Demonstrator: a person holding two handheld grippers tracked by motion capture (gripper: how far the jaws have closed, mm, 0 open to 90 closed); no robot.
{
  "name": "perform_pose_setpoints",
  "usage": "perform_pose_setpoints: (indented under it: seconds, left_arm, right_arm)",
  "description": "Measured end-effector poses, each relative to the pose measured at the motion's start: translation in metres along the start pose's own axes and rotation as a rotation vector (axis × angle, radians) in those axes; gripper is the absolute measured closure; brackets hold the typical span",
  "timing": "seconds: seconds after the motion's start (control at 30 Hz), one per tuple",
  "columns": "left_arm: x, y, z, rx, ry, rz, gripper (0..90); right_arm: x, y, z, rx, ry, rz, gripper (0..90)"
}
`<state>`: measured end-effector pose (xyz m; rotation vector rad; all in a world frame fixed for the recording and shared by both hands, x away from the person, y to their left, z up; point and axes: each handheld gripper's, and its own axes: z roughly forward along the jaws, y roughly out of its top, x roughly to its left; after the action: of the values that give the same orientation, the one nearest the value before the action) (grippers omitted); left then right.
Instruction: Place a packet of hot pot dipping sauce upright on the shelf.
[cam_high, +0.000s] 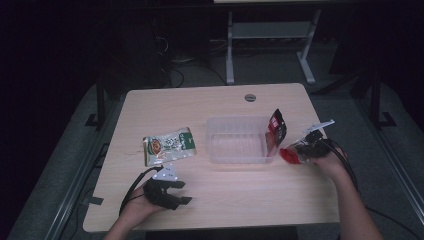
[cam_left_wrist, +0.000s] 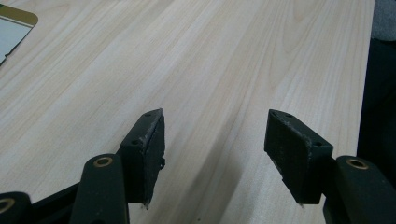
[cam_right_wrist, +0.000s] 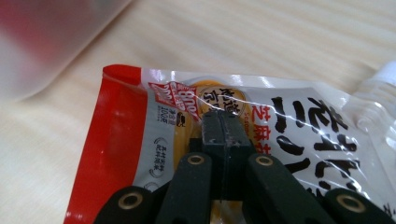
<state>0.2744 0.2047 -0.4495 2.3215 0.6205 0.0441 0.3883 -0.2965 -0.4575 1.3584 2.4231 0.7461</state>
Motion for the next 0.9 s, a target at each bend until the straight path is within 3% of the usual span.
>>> perform_pose_setpoints:
  seconds: [0.03, 0.27, 0.5, 0.8, 0.9]
  left_arm:
    - [-0.001, 0.0, 0.001, -0.003, -0.003, -0.012, 37.8]
    - [-0.002, 0.0, 0.001, -0.004, -0.002, -0.009, 37.8]
    - [-0.002, 0.001, 0.002, 0.001, -0.005, -0.008, 37.8]
    - [-0.003, 0.001, 0.001, 0.005, -0.003, 0.008, 37.8]
    - [-0.003, 0.001, 0.001, 0.001, -0.006, -0.007, 37.8]
  right_arm:
    - [0.006, -0.002, -0.002, 0.005, 0.003, -0.024, 90.0]
    - [0.018, -0.009, -0.007, 0.01, 0.045, -0.034, 89.9]
    - [0.034, -0.015, -0.012, 0.02, 0.076, -0.082, 90.0]
    - [0.064, -0.023, -0.019, 0.039, 0.129, -0.161, 90.0]
    - [0.076, -0.024, -0.019, 0.041, 0.151, -0.189, 89.9]
